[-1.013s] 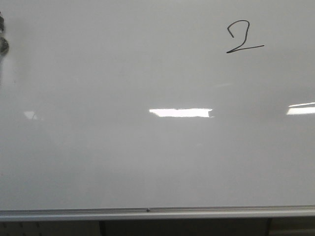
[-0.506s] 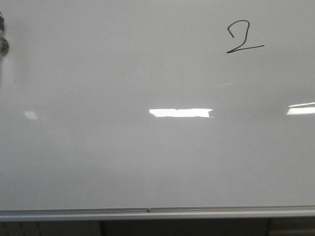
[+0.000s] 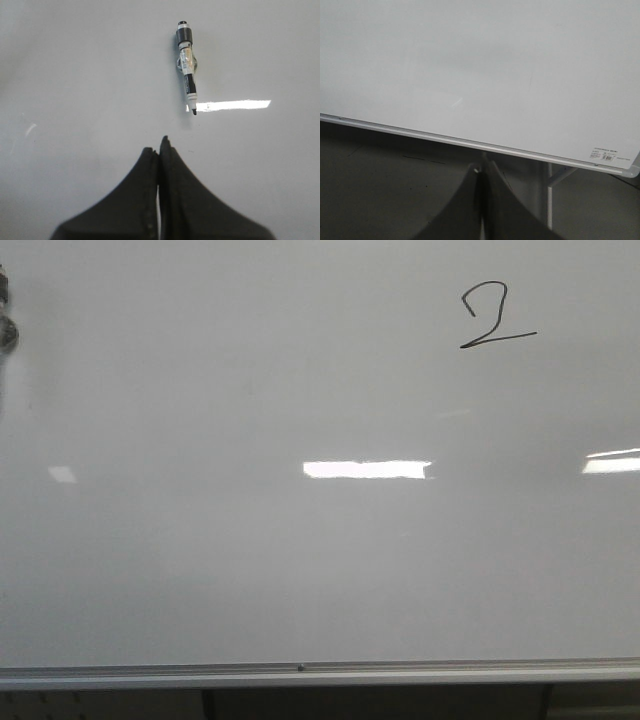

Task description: Write number 2 on whiteboard

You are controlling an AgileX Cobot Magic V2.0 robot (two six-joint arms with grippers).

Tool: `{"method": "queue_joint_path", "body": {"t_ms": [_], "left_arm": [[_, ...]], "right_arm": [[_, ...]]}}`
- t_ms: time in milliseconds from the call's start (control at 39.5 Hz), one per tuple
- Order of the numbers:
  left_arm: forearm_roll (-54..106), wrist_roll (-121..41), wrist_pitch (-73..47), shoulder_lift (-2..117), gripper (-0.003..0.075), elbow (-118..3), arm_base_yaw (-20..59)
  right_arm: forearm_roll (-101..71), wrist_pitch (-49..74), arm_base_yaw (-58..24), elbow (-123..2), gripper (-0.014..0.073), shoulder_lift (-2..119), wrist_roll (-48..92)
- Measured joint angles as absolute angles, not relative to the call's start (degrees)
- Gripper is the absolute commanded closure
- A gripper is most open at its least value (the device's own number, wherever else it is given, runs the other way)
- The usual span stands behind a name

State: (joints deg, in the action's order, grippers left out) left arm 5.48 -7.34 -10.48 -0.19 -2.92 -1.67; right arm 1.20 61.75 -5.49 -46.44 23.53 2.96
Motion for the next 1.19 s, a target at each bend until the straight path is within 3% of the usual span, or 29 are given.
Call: {"method": "queue_joint_path", "body": {"t_ms": [329, 1190], "left_arm": [[5.62, -7.34, -1.99, -0.19, 0.0740, 0.21, -1.67], [5.61, -7.34, 2.39, -0.19, 0.0740, 0.21, -1.67]], "right_arm": [[1.20, 61.75, -5.49, -46.44, 0.0662, 23.53, 2.96], [1.20, 61.75, -5.49, -46.44, 0.0662, 23.53, 3.08]]}}
